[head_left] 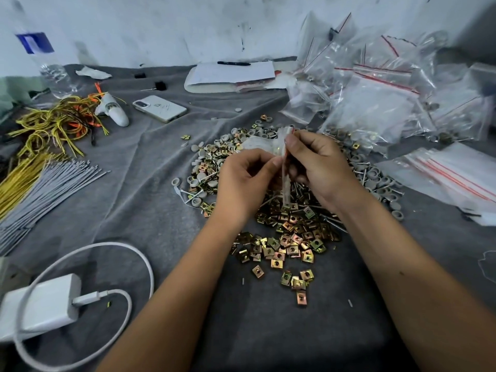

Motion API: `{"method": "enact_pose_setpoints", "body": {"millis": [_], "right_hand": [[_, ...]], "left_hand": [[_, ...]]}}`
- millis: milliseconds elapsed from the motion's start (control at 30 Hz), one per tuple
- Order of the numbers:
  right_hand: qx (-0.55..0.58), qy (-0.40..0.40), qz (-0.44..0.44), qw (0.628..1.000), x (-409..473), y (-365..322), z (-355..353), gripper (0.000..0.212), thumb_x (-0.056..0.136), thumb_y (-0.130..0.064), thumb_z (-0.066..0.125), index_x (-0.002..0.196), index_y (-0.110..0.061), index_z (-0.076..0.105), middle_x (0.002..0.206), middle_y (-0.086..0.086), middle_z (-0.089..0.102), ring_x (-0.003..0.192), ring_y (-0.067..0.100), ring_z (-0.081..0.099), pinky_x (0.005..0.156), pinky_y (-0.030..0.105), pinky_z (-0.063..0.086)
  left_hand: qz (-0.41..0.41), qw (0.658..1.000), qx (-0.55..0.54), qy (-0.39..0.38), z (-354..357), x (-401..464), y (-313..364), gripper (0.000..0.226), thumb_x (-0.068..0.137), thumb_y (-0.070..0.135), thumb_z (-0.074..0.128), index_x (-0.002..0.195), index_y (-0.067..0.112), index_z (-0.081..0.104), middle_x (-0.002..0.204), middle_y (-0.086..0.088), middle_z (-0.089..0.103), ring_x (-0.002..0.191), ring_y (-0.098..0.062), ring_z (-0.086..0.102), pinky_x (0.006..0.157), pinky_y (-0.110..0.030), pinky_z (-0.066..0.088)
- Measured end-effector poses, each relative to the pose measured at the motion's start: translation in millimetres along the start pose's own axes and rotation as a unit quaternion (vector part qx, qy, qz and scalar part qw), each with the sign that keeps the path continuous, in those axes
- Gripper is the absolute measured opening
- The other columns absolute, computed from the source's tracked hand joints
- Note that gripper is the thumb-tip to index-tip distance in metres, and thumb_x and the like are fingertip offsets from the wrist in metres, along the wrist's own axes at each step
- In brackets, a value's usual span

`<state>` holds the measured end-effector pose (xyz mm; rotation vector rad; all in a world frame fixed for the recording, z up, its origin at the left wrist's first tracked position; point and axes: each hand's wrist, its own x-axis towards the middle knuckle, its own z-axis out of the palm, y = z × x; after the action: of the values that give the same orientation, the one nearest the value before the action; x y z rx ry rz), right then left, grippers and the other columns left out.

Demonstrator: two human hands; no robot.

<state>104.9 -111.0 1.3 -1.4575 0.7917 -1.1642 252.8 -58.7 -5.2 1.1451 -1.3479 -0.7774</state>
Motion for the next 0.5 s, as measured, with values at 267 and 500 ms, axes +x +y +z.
{"method": "enact_pose_setpoints", "body": {"millis": [267, 500], "right_hand": [[-0.025, 0.001, 0.013, 1.0, -2.7, -3.1, 3.3, 0.023, 0.101, -0.012, 0.056, 0.085, -0.021, 0.07, 0.071, -0.002, 0.06, 0.063, 0.009, 0.055, 0.056, 0.025, 0.046], [-0.07, 0.04, -0.031, 0.996, -6.0, -7.6, 7.5, 0.028, 0.098, -0.023, 0.067, 0.073, -0.032, 0.075, 0.066, -0.004, 0.068, 0.06, 0.01, 0.064, 0.055, 0.027, 0.053]], "left_hand": [[0.038, 0.992, 0.117, 0.031, 2.2, -1.2, -3.3, 0.009, 0.093, 0.007, 0.072, 0.085, 0.007, 0.074, 0.076, -0.005, 0.074, 0.07, -0.023, 0.071, 0.069, -0.047, 0.06], [0.061, 0.989, 0.118, 0.064, 3.8, -3.2, 2.1, 0.005, 0.092, 0.013, 0.074, 0.09, 0.01, 0.072, 0.079, 0.004, 0.072, 0.071, -0.008, 0.069, 0.066, -0.028, 0.058]]}}
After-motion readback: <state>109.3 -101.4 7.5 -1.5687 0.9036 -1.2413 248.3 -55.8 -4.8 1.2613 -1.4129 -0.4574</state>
